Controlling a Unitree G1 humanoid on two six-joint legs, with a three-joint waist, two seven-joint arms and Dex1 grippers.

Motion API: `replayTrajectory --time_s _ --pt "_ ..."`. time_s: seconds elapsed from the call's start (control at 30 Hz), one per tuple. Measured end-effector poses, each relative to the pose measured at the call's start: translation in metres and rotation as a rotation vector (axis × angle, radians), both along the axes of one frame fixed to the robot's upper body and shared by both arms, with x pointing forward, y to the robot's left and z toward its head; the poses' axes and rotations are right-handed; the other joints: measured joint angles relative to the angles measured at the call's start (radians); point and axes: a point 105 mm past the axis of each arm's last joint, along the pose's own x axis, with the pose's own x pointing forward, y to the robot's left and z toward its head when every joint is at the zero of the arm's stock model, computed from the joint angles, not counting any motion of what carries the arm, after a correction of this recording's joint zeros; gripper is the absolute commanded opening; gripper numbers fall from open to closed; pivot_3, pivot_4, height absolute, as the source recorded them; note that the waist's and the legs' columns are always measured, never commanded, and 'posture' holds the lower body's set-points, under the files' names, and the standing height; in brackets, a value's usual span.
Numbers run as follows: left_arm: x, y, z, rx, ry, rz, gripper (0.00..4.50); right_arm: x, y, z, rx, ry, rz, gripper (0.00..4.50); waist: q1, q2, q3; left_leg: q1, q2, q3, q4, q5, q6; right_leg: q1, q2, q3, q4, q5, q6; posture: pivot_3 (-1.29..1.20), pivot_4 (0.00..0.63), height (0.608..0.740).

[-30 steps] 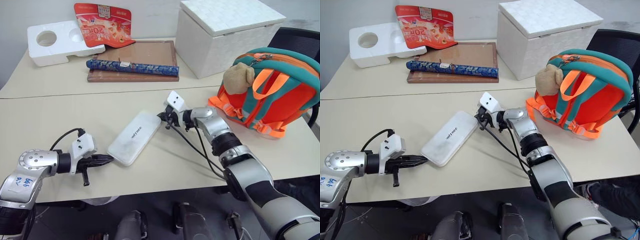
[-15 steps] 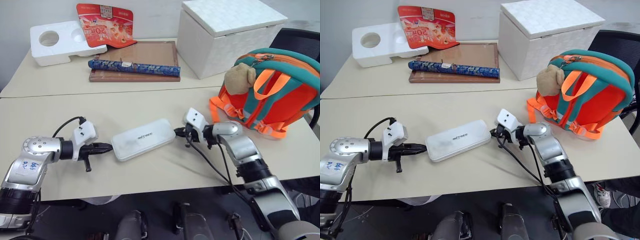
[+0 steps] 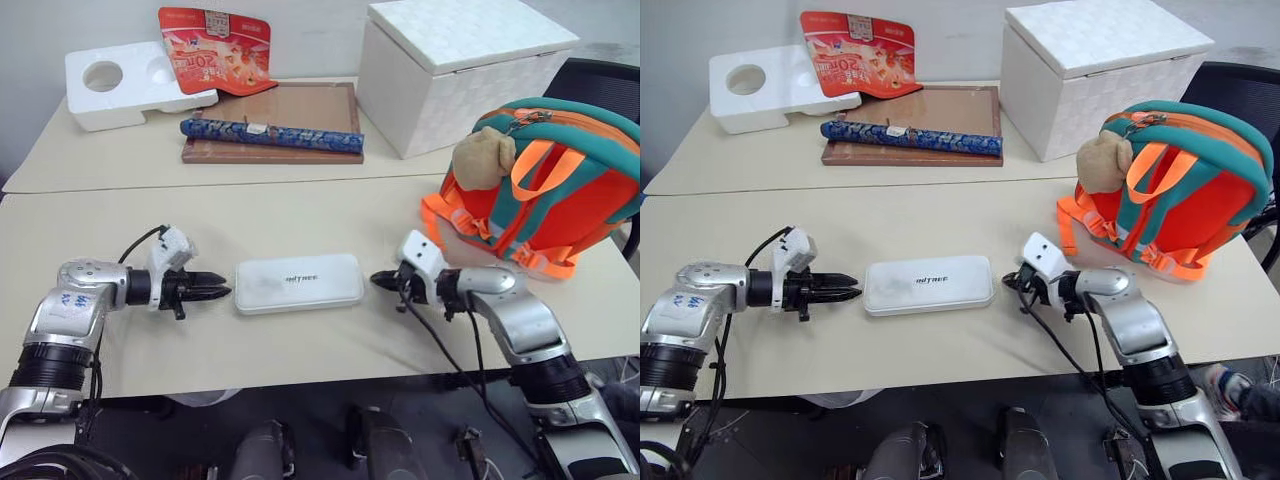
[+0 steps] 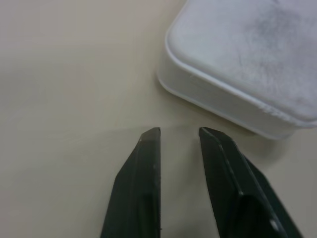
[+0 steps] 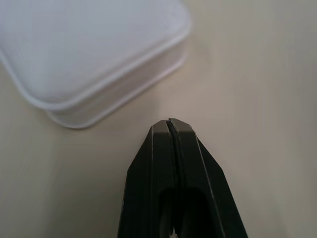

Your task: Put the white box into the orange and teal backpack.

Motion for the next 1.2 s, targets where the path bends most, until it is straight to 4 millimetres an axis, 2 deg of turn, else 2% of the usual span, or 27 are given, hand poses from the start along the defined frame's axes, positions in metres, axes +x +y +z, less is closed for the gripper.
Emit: replayTrajectory --time_s 0.23,0.27,0.4,0.57,0.73,0.97,1.1,1.13,1.2 --pt "0.000 0.004 0.015 -0.263 0.380 0.167 4.42 0.003 -0.003 0.007 0.009 -0.025 -0.004 0.00 0.000 0.000 0.000 0.000 0.000 0.000 0.001 0.000 0.000 0.000 0.003 0.001 0.002 0.000 0.001 0.00 0.150 0.740" --pt "0.000 0.002 0.017 -0.296 0.425 0.184 4.49 0.003 -0.003 0.007 0.009 -0.027 -0.004 0.00 0.000 0.000 0.000 0.000 -0.001 0.000 0.001 0.000 0.000 0.000 0.003 0.001 0.002 0.000 0.001 0.00 0.150 0.740" --pt "0.002 -0.004 0.018 -0.357 0.531 0.225 4.49 0.002 -0.001 0.005 0.005 -0.024 0.003 0.00 0.000 -0.001 0.000 0.000 -0.001 0.000 0.001 0.000 0.000 0.000 0.003 0.001 0.003 -0.001 0.001 0.00 0.150 0.740" --pt "0.002 -0.016 0.014 -0.313 0.549 0.204 4.49 -0.001 0.004 -0.001 0.002 -0.013 0.011 0.00 0.002 -0.001 -0.001 0.001 -0.003 0.000 0.002 0.001 0.001 0.001 0.001 0.002 0.004 -0.001 0.001 0.00 0.150 0.740" --pt "0.005 -0.036 0.013 -0.343 0.597 0.169 4.49 -0.004 0.019 -0.004 0.015 -0.009 0.046 0.00 0.005 -0.002 -0.001 0.001 -0.005 -0.001 0.006 0.001 0.002 0.001 -0.002 0.002 0.004 -0.001 0.001 0.00 0.150 0.740" --pt "0.006 -0.067 0.012 -0.348 0.625 0.104 4.49 -0.002 0.019 -0.004 0.016 -0.023 0.024 0.00 0.012 -0.002 -0.001 0.001 -0.006 -0.003 0.010 0.000 0.003 0.004 -0.004 0.002 0.004 0.000 0.002 0.00 0.150 0.740" --pt "0.009 -0.075 0.011 -0.379 0.637 0.099 4.49 -0.002 0.019 -0.004 0.016 -0.023 0.019 0.00 0.018 -0.002 -0.001 0.001 -0.006 -0.004 0.011 -0.001 0.004 0.004 -0.004 0.002 0.004 0.000 0.002 0.00 0.150 0.740" --pt "0.010 -0.075 0.011 -0.390 0.642 0.102 4.11 -0.002 0.019 -0.005 0.016 -0.023 0.019 0.00 0.019 -0.002 -0.001 0.001 -0.006 -0.004 0.011 -0.001 0.004 0.004 -0.004 0.002 0.004 0.000 0.002 0.00 0.150 0.740" --pt "0.011 -0.074 0.010 -0.405 0.651 0.115 3.66 -0.003 0.018 -0.006 0.017 -0.026 0.017 0.00 0.021 -0.002 -0.001 0.001 -0.006 -0.004 0.012 -0.001 0.004 0.004 -0.004 0.002 0.004 0.000 0.002 0.00 0.150 0.740"
